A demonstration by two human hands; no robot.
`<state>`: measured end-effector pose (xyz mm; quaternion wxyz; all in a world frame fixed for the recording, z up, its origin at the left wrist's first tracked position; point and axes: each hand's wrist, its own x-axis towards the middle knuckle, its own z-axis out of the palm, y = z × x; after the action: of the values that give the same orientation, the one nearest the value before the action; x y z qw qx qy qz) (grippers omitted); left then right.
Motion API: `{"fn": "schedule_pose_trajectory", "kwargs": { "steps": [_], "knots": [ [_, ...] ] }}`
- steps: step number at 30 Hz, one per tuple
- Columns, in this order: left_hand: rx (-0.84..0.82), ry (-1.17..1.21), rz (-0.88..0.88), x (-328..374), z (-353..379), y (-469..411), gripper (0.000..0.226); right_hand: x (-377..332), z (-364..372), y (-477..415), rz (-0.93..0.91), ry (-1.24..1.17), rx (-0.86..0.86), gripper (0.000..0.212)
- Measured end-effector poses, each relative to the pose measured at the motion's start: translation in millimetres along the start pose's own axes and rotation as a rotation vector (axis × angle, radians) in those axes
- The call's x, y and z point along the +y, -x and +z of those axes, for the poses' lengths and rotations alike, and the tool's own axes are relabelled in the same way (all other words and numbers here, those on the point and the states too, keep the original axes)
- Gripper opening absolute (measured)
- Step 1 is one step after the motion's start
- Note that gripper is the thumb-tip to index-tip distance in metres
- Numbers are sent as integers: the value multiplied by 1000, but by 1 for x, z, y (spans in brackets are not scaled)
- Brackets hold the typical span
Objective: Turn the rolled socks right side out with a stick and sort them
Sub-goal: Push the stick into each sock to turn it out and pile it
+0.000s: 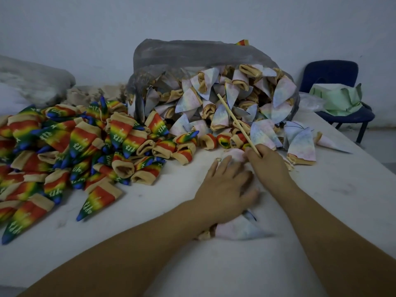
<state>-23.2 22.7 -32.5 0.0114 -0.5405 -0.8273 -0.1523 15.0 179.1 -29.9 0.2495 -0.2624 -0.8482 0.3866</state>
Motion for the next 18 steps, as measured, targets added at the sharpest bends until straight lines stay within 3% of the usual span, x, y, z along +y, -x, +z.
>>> {"fn": "schedule_pose_trajectory", "kwargs": {
  "steps": [6,8,11,13,16,17,18],
  "knots": [
    [259,46,-8,-23,3,-44,42,-3,-3,1,34,-92,102,33],
    [353,223,-50,-26,-8,-57,37,-5,-5,2,45,-173,143,34],
    [540,806,-370,-26,-40,-66,36,-6,-8,4,69,-241,142,34],
    [513,831,-378,-30,-52,-60,31,-5,-8,5,77,-233,122,38],
    [235,637,-133,-24,-51,-24,16,-4,-7,2,61,-180,83,39],
    [133,533,-26,-24,-44,-11,20,-4,-6,2,63,-163,75,37],
    [44,384,76,-24,-35,-2,41,-5,-6,1,70,-152,74,34]
  ]
}}
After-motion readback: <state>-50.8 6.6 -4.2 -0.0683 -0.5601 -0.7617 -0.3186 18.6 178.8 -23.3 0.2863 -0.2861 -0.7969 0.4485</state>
